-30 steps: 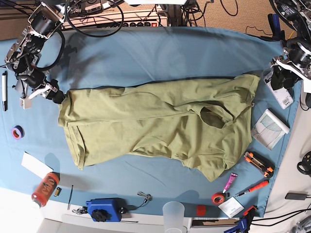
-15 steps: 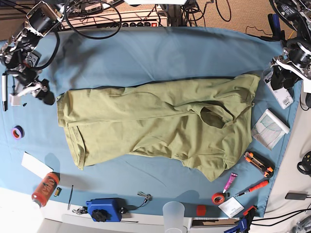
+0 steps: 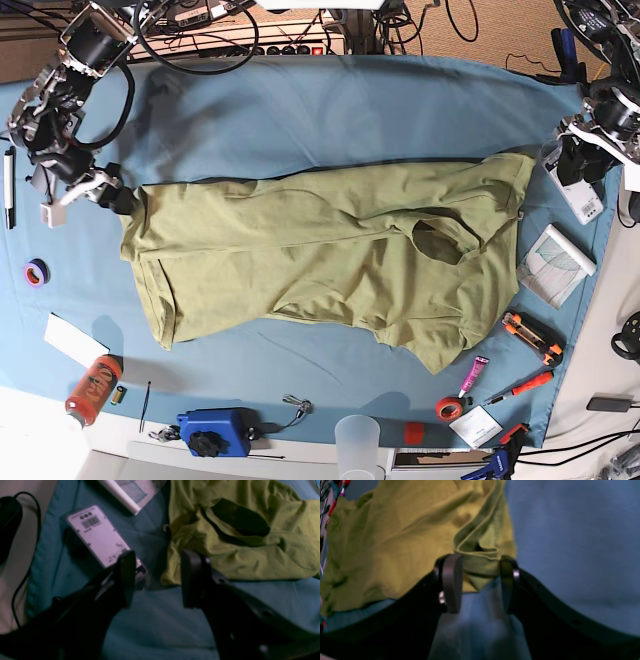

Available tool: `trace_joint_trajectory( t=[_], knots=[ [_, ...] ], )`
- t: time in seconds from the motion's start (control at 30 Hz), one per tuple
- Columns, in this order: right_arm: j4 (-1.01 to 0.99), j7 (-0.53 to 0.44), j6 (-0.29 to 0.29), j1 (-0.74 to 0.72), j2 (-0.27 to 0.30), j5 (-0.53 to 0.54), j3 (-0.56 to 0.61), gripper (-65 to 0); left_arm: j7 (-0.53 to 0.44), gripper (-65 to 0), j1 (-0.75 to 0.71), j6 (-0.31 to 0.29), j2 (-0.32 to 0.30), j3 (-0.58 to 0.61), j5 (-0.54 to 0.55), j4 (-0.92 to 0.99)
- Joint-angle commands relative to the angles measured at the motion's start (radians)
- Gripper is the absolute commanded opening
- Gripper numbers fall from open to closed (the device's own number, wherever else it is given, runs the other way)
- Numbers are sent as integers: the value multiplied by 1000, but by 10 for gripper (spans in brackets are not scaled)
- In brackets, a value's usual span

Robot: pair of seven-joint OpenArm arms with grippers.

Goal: Layout the t-shirt on the table in an organized manner, then fold the t-shirt properly
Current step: 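Move both grippers to grasp the shirt's collar-side corners, then pull the shirt corners apart with both grippers to stretch it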

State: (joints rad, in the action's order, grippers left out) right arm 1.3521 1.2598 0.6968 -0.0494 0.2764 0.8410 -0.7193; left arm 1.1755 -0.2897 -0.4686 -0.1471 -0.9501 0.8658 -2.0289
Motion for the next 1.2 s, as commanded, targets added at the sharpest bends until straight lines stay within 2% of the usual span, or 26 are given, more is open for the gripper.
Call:
trace_joint_trajectory(
  t=[0.0, 0.1, 0.17, 0.4, 0.57, 0.67, 0.73, 0.9, 1.0, 1.17],
  knots=[
    [14, -47, 1, -14, 18, -8, 11, -399, -16, -352, 2, -4, -14, -3, 26, -16],
    [14, -120, 1, -14, 3, -122, 36, -399, -16, -352, 2, -4, -14, -3, 26, -16],
    [14, -140, 1, -14, -11, -159, 39, -399, -16, -352, 2, -4, -14, -3, 26, -16],
    [14, -161, 1, -14, -45, -162, 39, -399, -12, -352, 2, -4, -14, 7, 74, -16],
    [14, -173, 1, -14, -44, -196, 39, -399, -5, -351, 2, -4, -14, 129, 70, -3],
    [14, -176, 1, -14, -44, -211, 39, -399, -35, -348, 7, 10, -14, 238, -17, 20],
    [14, -176, 1, -14, -43, -212, 38, -399, -57, -348, 7, 51, -14, 288, -95, 40],
    [14, -199, 1, -15, -43, -248, 38, -399, -130, -348, 13, 89, -14, 338, -210, 140],
    [14, -199, 1, -20, -43, -251, 38, -399, -129, -348, 36, 90, -17, 336, -219, 221],
    [14, -201, 1, -31, -43, -261, 38, -399, -106, -349, 86, 60, -16, 337, -180, 310]
  ],
)
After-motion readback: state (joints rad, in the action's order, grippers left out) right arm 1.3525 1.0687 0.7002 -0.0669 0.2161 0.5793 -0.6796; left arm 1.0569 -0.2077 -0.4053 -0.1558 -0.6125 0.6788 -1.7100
